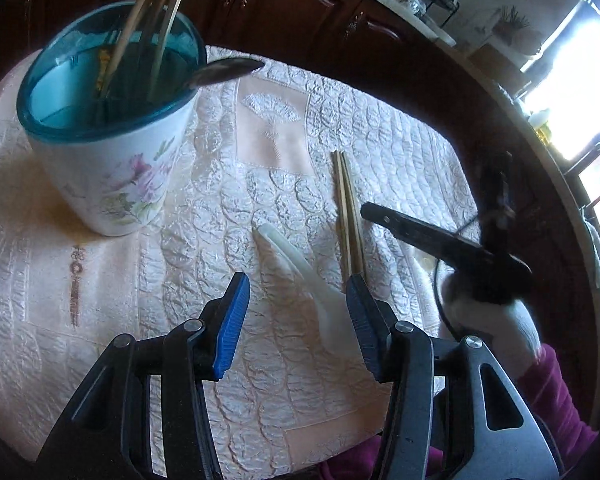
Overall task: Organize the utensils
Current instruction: 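Move the left tool to the white ceramic spoon while the right tool approaches a chopstick, then grasp the white ceramic spoon with the left tool while the right tool grasps a chopstick, then carry the ceramic spoon and chopstick over the floral cup with both tools, then lower the ceramic spoon into the cup with the left tool while the right tool drops its chopstick, then release the ceramic spoon from the left tool and lift it from the cup, then move both tools back to the remaining wooden chopsticks on the cloth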
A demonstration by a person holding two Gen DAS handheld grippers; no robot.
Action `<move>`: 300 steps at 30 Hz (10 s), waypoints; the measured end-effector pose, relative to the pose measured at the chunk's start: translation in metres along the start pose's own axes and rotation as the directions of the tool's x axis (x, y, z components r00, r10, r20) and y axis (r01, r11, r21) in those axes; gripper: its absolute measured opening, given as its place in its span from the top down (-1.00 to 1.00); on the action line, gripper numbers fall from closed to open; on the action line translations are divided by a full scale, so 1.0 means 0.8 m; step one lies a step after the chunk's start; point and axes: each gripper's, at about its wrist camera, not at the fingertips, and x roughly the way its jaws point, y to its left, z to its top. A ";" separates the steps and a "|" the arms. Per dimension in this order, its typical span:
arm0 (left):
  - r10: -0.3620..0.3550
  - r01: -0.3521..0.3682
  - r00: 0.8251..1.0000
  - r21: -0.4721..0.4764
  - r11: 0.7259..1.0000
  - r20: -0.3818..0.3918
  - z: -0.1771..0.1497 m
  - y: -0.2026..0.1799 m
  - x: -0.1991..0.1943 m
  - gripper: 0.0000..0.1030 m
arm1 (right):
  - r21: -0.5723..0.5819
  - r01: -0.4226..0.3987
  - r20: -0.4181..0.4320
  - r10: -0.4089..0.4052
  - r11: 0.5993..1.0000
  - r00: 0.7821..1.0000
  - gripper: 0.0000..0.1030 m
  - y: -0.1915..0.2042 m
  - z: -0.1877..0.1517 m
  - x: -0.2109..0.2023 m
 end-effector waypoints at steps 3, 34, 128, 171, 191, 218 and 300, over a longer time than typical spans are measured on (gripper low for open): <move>0.002 -0.002 1.000 -0.003 1.000 -0.011 -0.001 0.002 0.005 0.03 | -0.013 0.049 0.003 -0.049 0.999 0.999 0.55 -0.003 0.004 0.007; -0.012 0.011 1.000 -0.039 0.999 -0.025 -0.004 0.014 0.017 0.03 | 0.141 0.122 0.017 -0.126 0.982 0.992 0.59 -0.064 -0.008 -0.036; 0.284 -0.308 0.802 -0.044 0.950 0.525 0.149 0.117 -0.142 0.77 | -0.469 -0.282 0.482 0.509 0.837 0.713 0.87 0.326 0.174 -0.094; 0.319 -0.373 0.831 0.032 0.927 0.456 0.117 0.125 -0.106 0.70 | -0.272 -0.339 0.310 0.416 0.900 0.855 0.52 0.190 0.078 -0.102; 0.371 -0.402 0.859 0.015 0.916 0.354 0.119 0.107 -0.102 0.13 | -0.186 -0.331 0.298 0.374 0.925 0.878 0.36 0.151 0.051 -0.121; 0.218 -0.090 0.896 -0.323 0.942 0.387 0.127 0.187 -0.147 0.10 | -0.187 -0.341 0.271 0.382 0.921 0.884 0.33 0.151 0.041 -0.116; 0.059 -0.084 0.993 0.257 0.963 0.106 0.042 -0.030 -0.054 0.10 | 0.056 0.095 -0.018 -0.094 0.994 0.995 0.87 -0.074 -0.017 -0.031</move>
